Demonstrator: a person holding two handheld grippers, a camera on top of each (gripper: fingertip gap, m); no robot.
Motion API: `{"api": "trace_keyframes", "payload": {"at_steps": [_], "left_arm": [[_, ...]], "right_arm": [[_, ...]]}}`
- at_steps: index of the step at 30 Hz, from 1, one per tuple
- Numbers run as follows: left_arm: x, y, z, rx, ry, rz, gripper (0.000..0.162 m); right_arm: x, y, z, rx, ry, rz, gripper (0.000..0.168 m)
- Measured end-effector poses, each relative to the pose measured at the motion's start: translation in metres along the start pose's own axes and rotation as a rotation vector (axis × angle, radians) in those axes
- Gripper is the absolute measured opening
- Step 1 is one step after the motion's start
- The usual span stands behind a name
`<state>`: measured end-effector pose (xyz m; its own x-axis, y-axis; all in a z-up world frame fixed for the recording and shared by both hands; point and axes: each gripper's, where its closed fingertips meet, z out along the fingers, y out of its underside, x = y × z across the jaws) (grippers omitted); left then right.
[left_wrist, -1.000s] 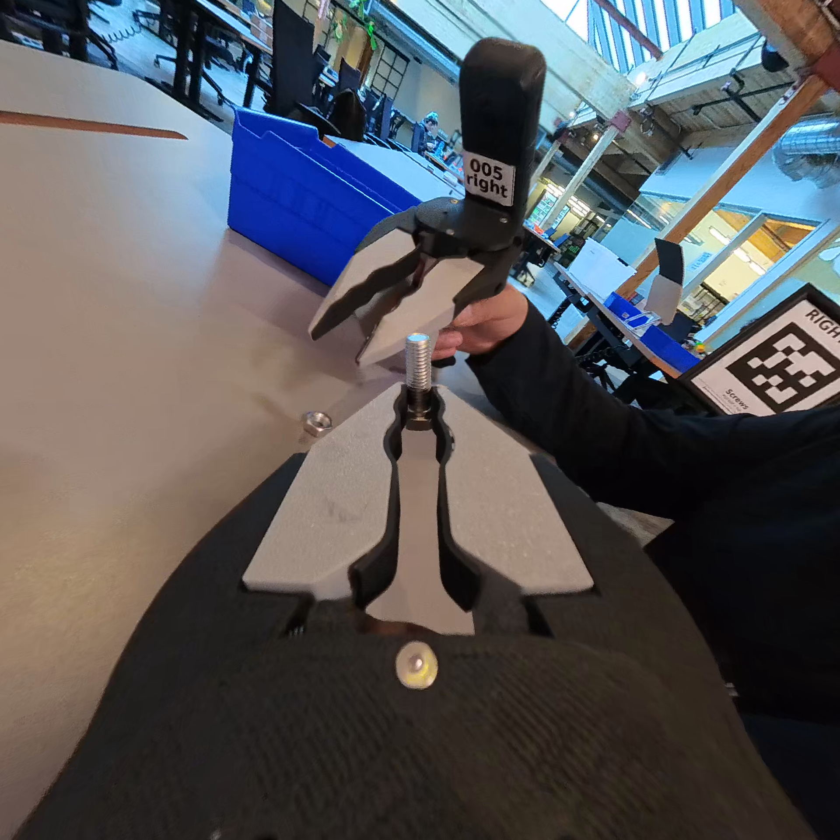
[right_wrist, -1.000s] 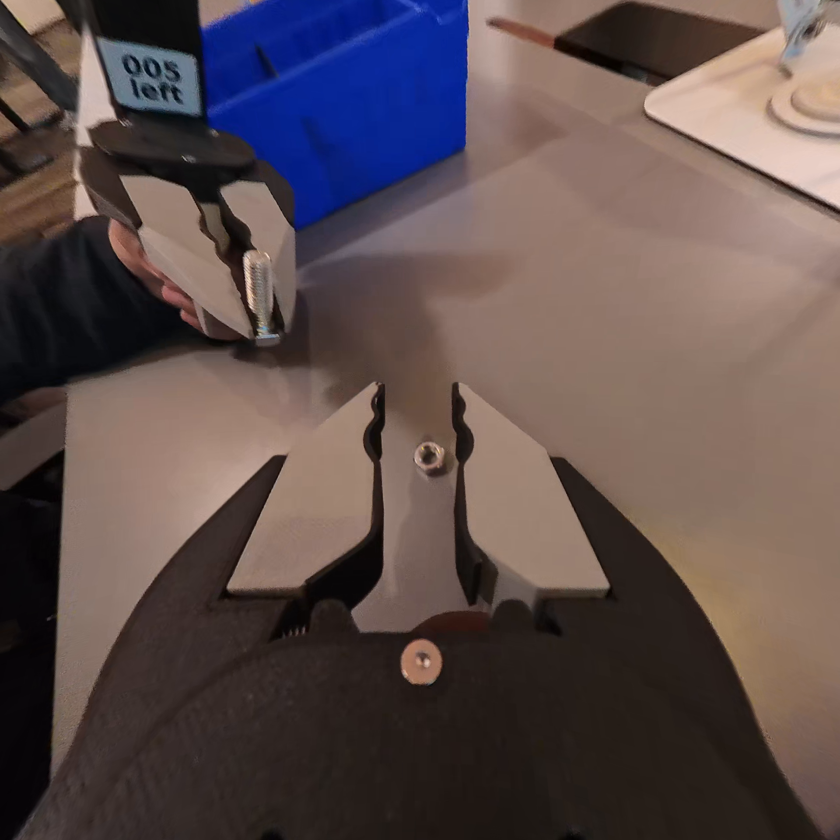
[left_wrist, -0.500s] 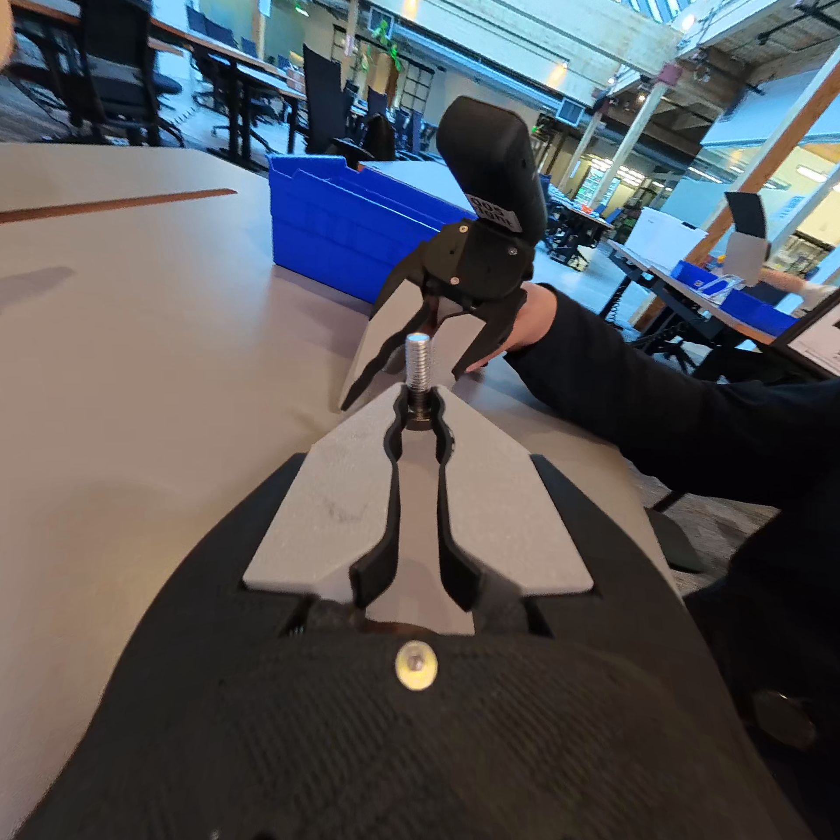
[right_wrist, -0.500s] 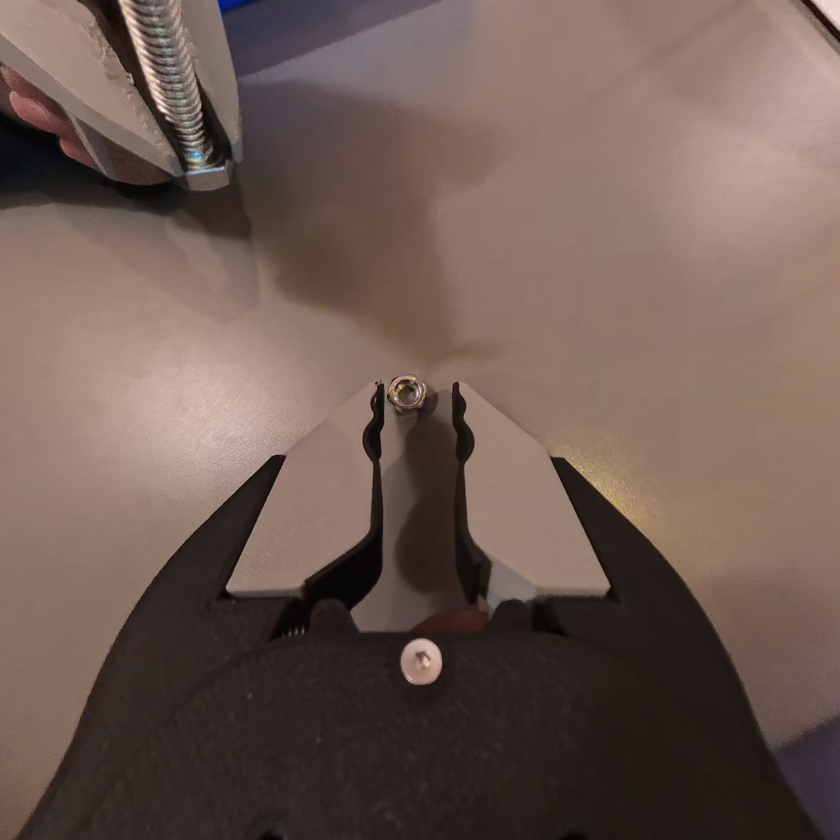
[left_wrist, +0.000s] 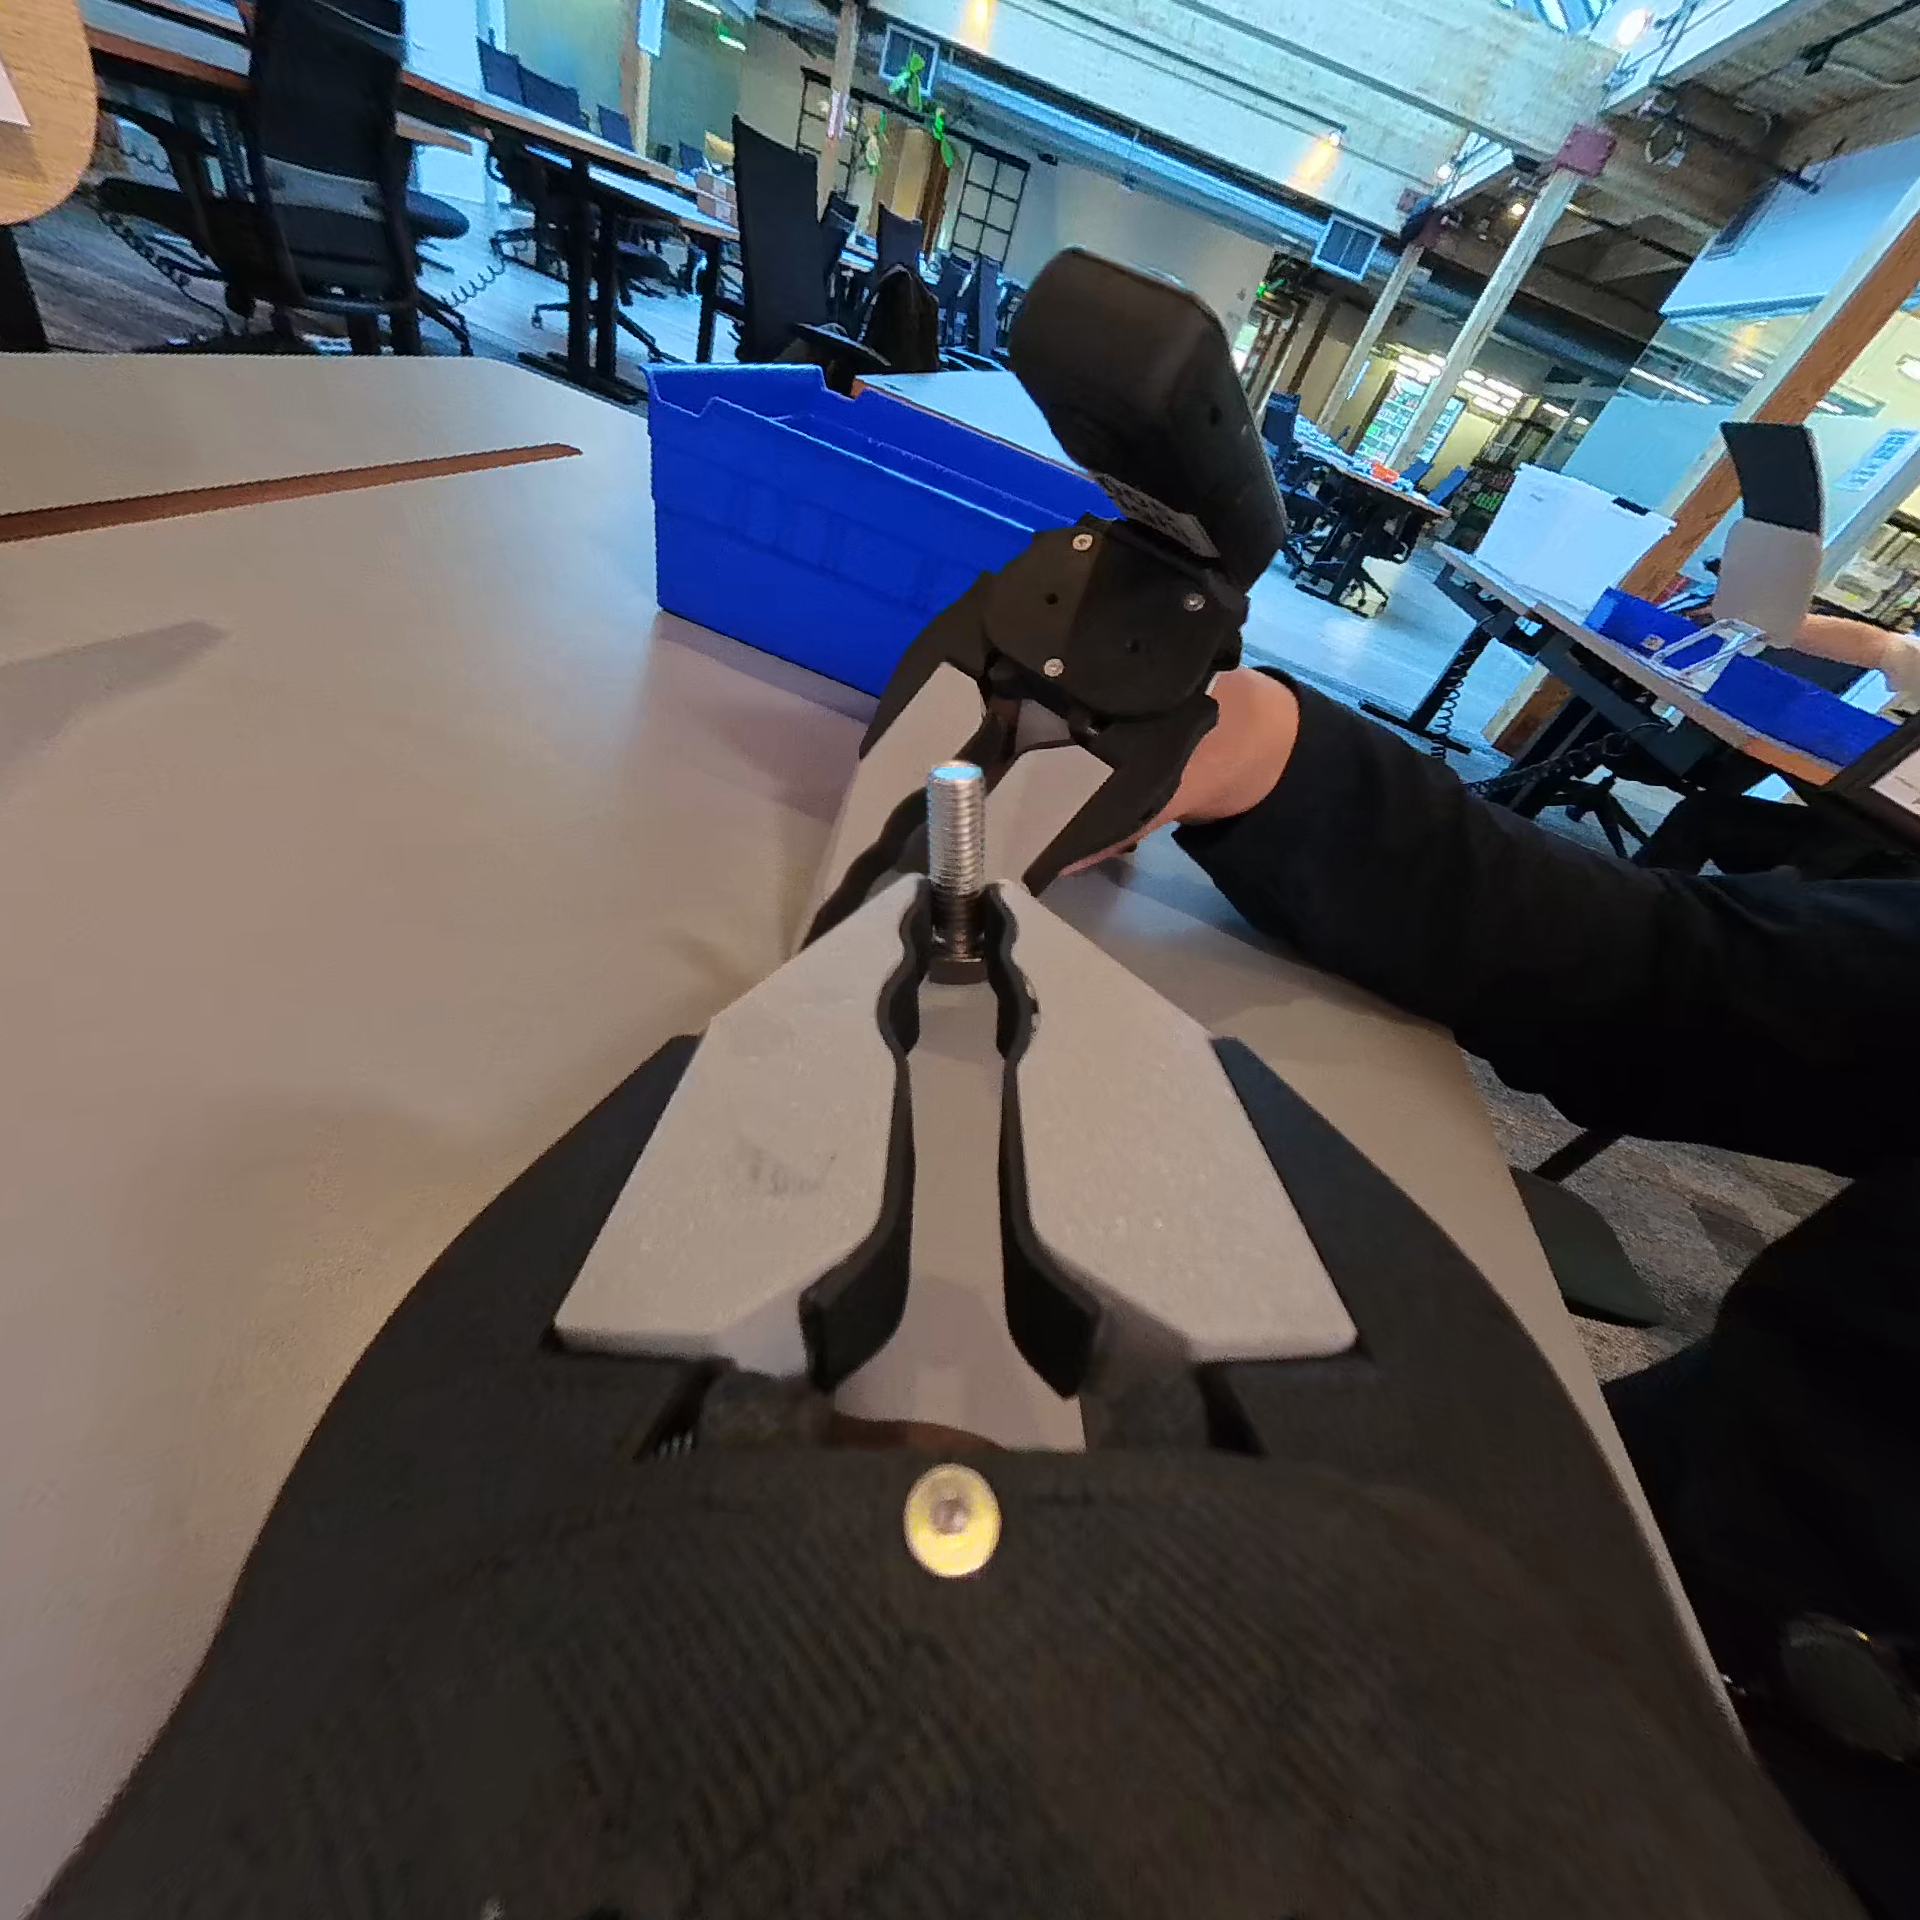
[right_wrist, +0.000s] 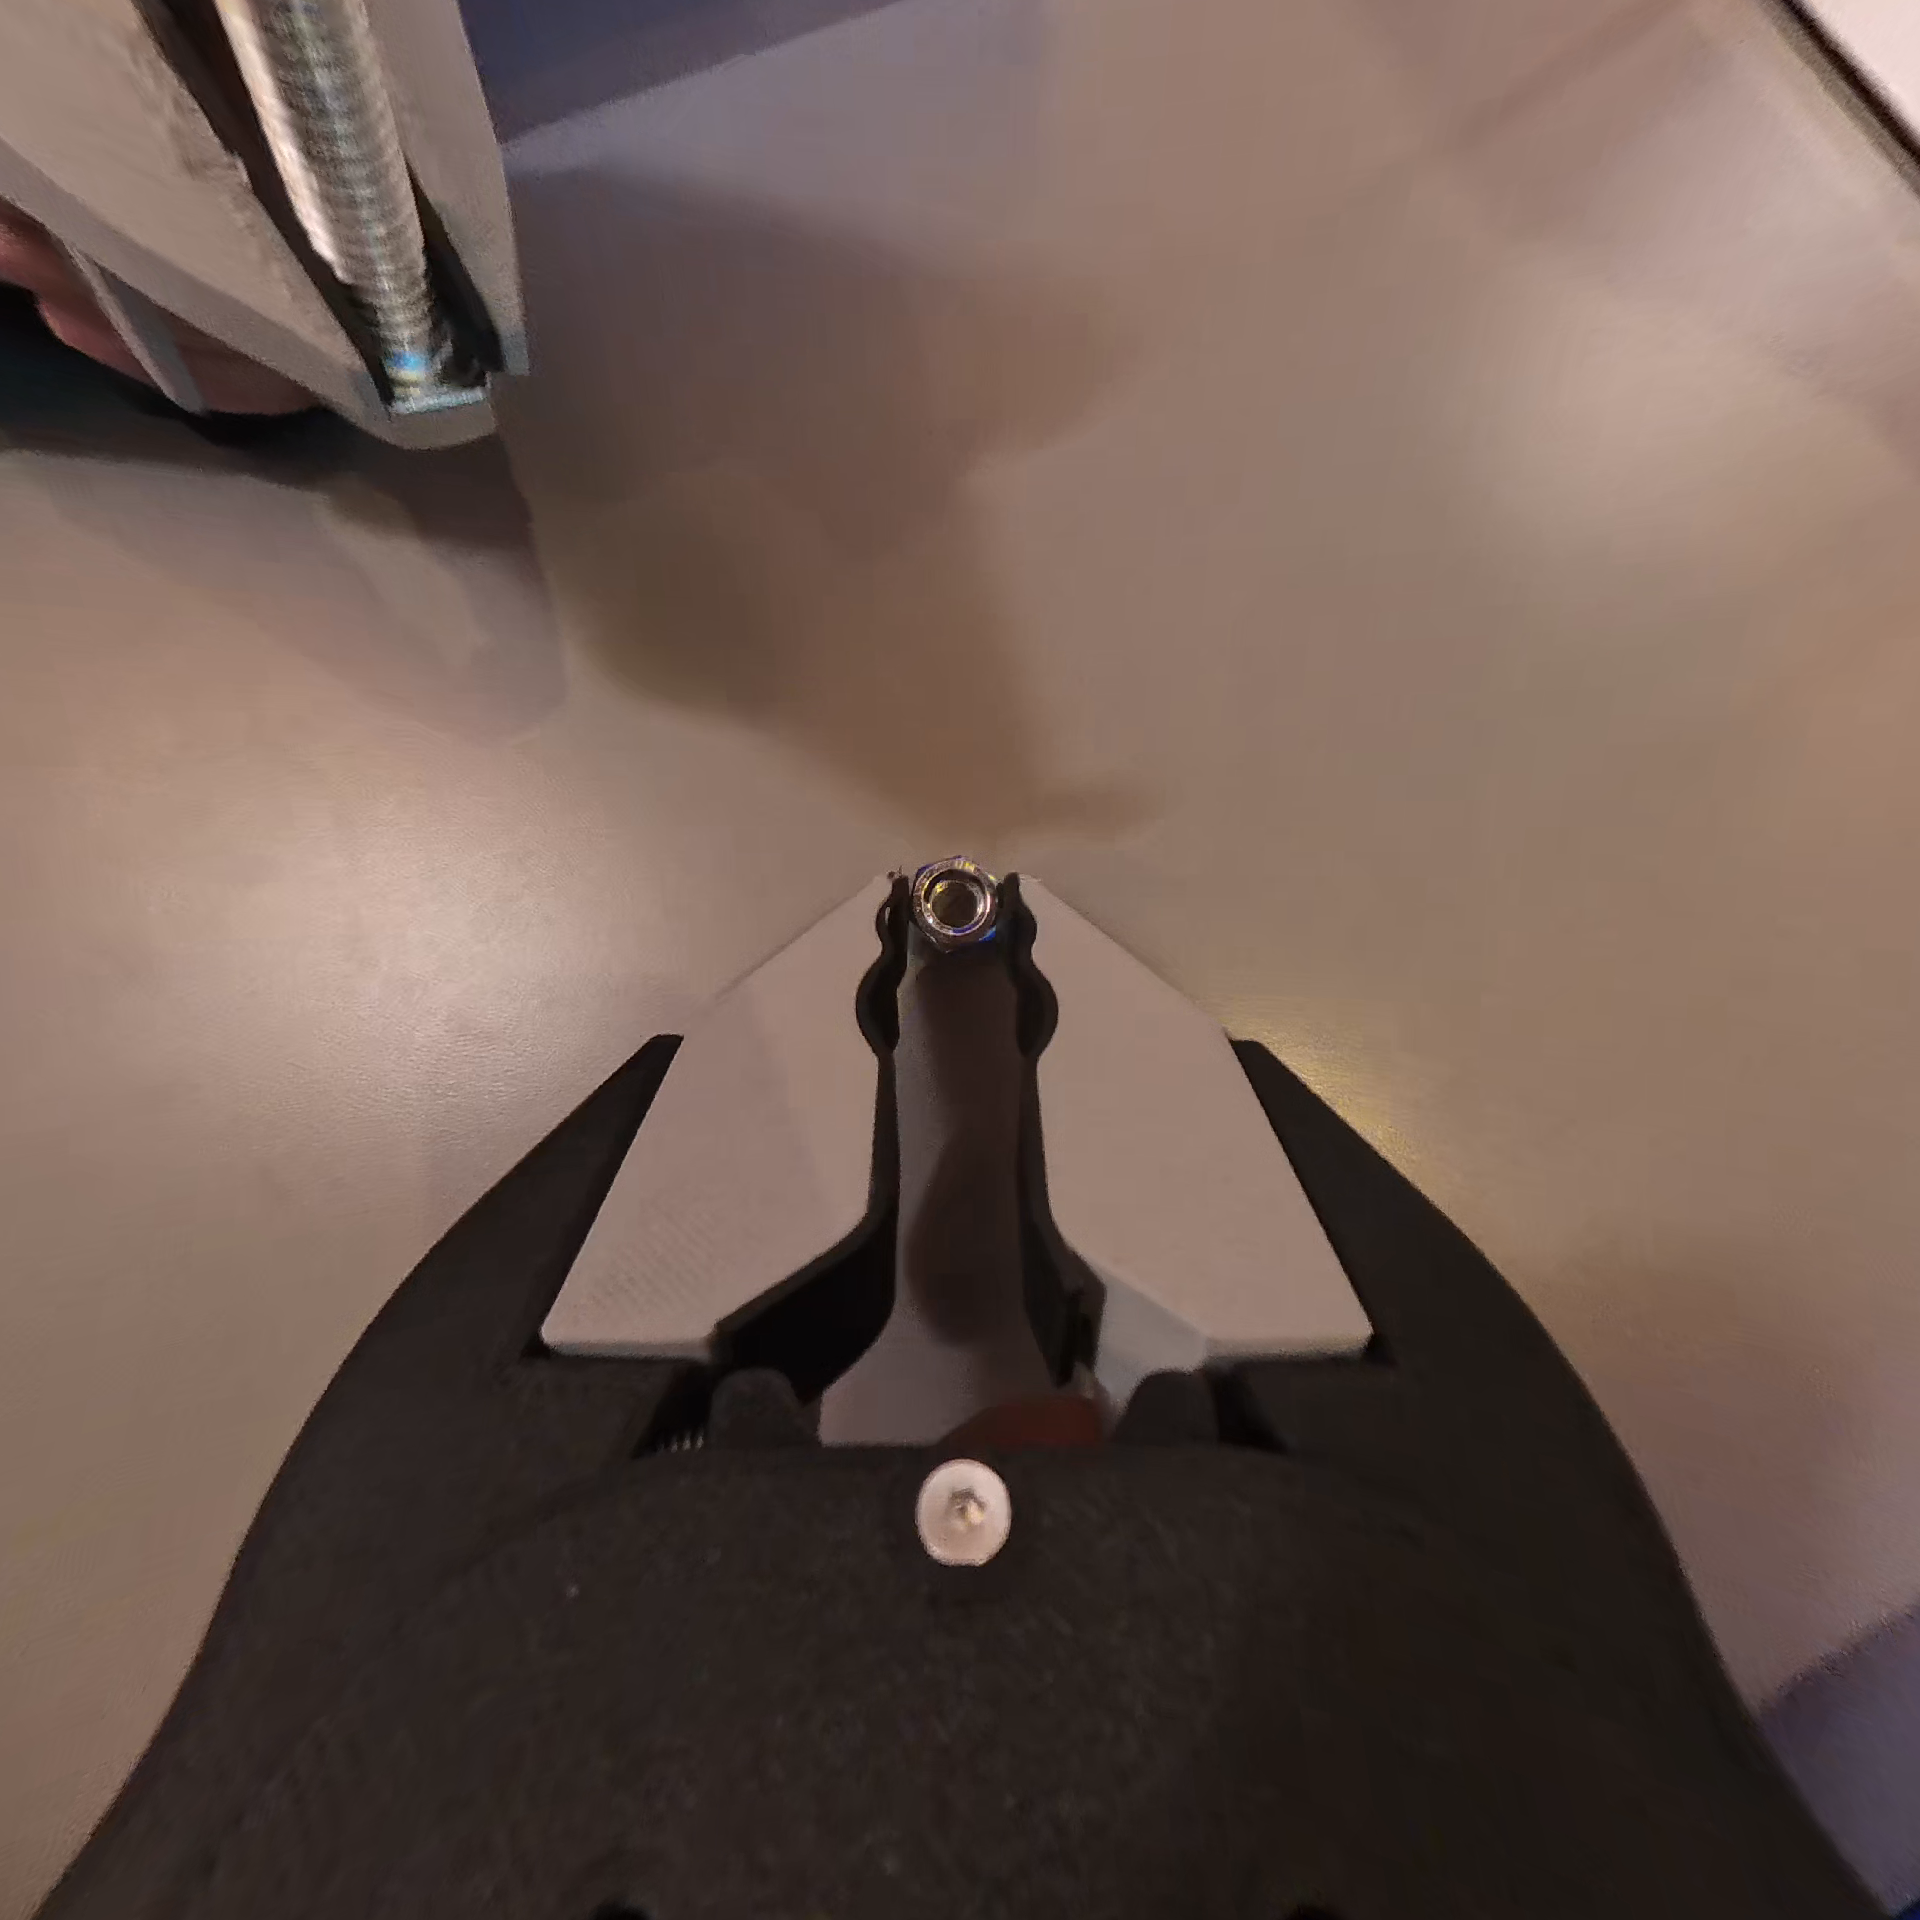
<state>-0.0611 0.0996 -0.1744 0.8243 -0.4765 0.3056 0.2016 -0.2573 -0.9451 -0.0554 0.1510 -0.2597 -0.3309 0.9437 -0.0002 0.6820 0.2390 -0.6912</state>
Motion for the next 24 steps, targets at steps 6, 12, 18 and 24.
{"api": "trace_keyframes", "payload": {"at_steps": [6,12,18,24], "left_arm": [[0.02,-0.004,0.0,0.036,0.1,0.065,0.007],[0.038,0.005,0.009,-0.014,0.121,0.182,0.007],[0.041,-0.004,0.009,0.03,0.079,0.238,0.007],[0.04,-0.006,0.009,0.031,0.048,0.267,0.007]], "right_arm": [[-0.017,-0.05,-0.051,0.257,-0.149,0.01,0.015],[-0.059,-0.096,-0.103,0.265,-0.302,-0.098,0.015],[-0.071,-0.098,-0.096,0.063,-0.244,-0.187,0.015],[-0.072,-0.102,-0.096,-0.03,-0.231,-0.17,0.015]]}}
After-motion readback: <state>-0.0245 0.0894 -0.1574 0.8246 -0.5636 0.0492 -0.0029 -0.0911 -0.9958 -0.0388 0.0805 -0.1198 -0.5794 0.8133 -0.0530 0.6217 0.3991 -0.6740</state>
